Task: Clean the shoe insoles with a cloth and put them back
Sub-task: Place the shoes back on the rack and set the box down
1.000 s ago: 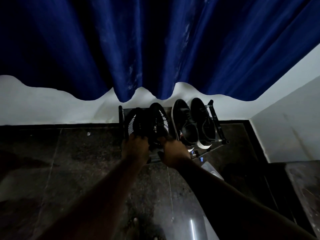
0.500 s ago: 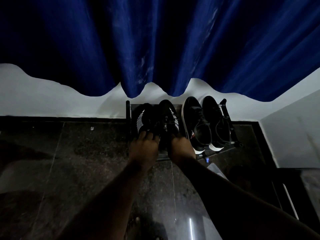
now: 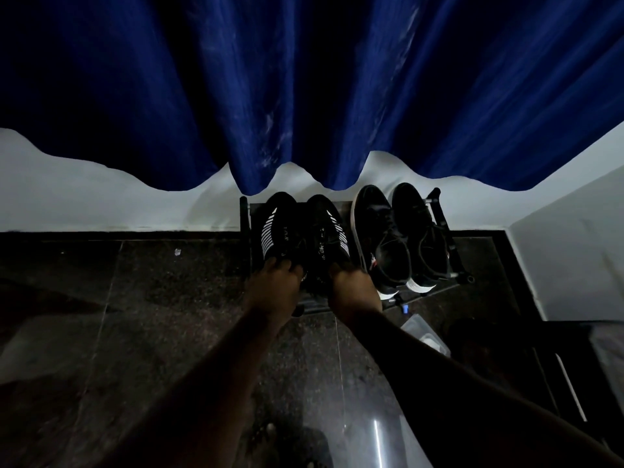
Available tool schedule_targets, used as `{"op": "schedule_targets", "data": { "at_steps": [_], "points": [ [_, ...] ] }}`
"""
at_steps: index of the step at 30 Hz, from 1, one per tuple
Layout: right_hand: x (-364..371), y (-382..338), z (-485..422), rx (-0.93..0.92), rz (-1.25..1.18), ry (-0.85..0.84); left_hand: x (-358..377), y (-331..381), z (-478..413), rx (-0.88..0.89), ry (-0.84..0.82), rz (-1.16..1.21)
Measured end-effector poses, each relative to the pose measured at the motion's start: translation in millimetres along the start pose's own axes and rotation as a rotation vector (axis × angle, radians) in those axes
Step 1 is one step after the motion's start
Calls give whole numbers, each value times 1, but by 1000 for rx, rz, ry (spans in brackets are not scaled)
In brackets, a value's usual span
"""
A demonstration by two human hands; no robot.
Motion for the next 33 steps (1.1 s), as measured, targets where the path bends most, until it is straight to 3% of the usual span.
{"op": "schedule_targets", "data": {
  "at_steps": [6,17,25,28,33],
  "points": [
    [-21,3,12,36,-96,27,-11,8,6,-104,17,11],
    [-110,38,52,21,-154,96,-89,91,17,-5,95,56],
    [-125,140,100,95,-258,98,-97,212,17,102,41,142],
    [-109,193,115,114,-271,66,-75,270,11,134,31,163],
    [-76,290,134,169,-270,11,-1,357,0,46,-85,262]
  ]
}}
Point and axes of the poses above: each hand's wrist, its own z-axis away from the middle knuckle, its own x-axis out of the palm, y = z × x, the point moved 6 cm from there along -z, towards the middle knuckle, and after that the axes turned 13 degrees about y, right-handed, at the moved point
